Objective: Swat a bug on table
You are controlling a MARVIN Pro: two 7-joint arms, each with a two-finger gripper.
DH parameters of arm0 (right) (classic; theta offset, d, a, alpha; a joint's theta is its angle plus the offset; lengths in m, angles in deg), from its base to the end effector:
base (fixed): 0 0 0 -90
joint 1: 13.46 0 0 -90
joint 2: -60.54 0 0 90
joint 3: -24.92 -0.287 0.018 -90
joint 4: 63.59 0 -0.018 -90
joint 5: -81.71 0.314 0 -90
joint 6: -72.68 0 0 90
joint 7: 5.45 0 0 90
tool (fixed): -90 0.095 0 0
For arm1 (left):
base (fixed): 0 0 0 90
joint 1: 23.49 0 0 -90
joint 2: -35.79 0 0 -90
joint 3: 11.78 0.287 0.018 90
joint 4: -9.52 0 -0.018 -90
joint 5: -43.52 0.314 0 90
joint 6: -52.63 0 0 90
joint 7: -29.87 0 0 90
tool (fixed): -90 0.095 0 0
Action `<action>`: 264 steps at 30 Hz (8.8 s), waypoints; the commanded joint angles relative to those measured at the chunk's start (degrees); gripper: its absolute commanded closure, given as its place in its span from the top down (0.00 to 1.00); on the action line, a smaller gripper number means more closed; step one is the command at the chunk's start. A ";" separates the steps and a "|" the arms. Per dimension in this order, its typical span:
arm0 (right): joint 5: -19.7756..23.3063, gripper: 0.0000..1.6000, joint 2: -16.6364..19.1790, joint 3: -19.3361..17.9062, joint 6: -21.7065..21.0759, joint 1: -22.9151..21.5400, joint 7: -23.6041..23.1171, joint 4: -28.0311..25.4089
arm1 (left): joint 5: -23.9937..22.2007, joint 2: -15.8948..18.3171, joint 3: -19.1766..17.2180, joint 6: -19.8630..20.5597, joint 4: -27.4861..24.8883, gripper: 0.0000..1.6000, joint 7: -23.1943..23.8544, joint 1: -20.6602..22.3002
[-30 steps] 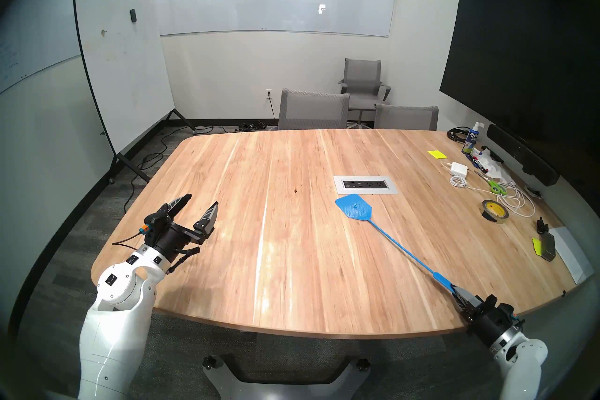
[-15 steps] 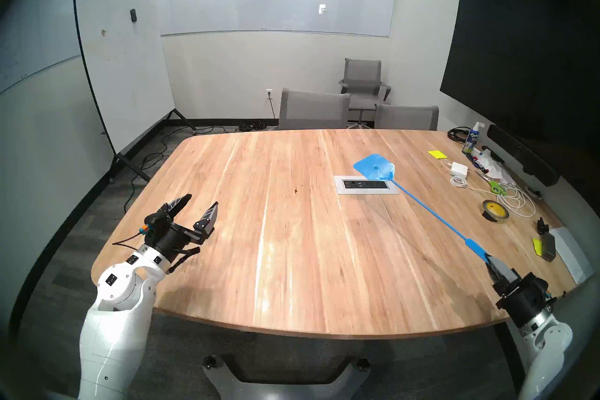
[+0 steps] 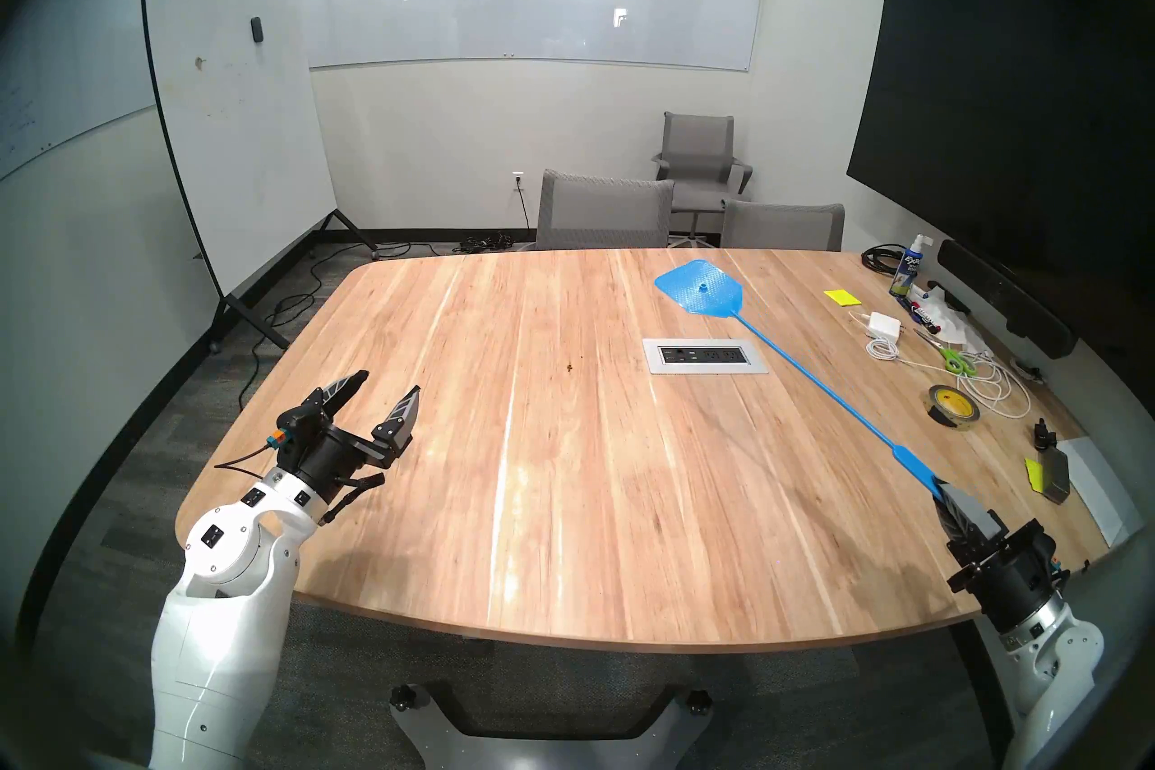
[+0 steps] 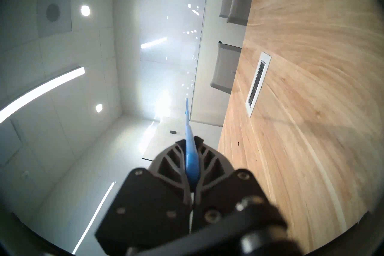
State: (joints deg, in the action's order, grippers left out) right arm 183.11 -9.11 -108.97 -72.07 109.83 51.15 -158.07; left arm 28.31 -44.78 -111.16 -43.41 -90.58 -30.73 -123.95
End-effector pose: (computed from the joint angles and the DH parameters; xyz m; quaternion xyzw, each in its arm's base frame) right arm 0.1880 -0.2806 -0.2707 -0.5621 0.3353 -0.4723 0.5904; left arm 0.3646 0.0592 -0.2789 0.6422 -0.1217 0.7429 0.1446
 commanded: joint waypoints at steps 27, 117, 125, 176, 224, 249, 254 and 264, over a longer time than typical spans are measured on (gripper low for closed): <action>14.47 0.00 7.46 7.69 -0.25 -4.37 11.17 -1.62 | -0.97 0.47 -1.69 1.21 -2.22 1.00 1.71 -0.46; -4.14 0.00 17.74 32.85 11.21 -32.32 24.07 13.81 | -0.27 -0.89 -2.71 1.26 -1.86 1.00 3.29 -0.05; -1.01 0.00 16.80 28.84 9.84 -33.23 17.39 16.40 | -0.13 -1.00 -2.79 1.35 -2.00 1.00 3.33 -0.08; -13.14 0.00 19.32 34.54 10.42 -39.78 16.38 22.54 | 0.63 -1.86 -3.38 1.47 -1.94 1.00 4.07 0.14; -11.53 0.00 18.29 33.44 2.82 -36.37 20.56 18.47 | 1.29 -2.67 -3.96 1.69 -1.87 1.00 4.77 0.35; -23.84 0.00 21.93 35.01 14.36 -38.04 -1.69 20.93 | 1.63 -3.13 -4.28 1.83 -2.01 1.00 5.19 0.41; -20.37 0.00 21.23 31.34 13.38 -37.66 -4.48 21.09 | 1.71 -3.22 -4.35 1.86 -2.03 1.00 5.26 0.42; -13.94 0.00 18.71 24.68 10.43 -35.35 1.51 20.52 | 1.90 -3.41 -4.46 2.06 -2.20 1.00 5.31 0.39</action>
State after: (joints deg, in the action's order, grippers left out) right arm 164.97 11.30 -80.22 -60.37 73.23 48.47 -136.30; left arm 30.15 -48.13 -115.76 -41.50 -91.44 -25.32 -123.81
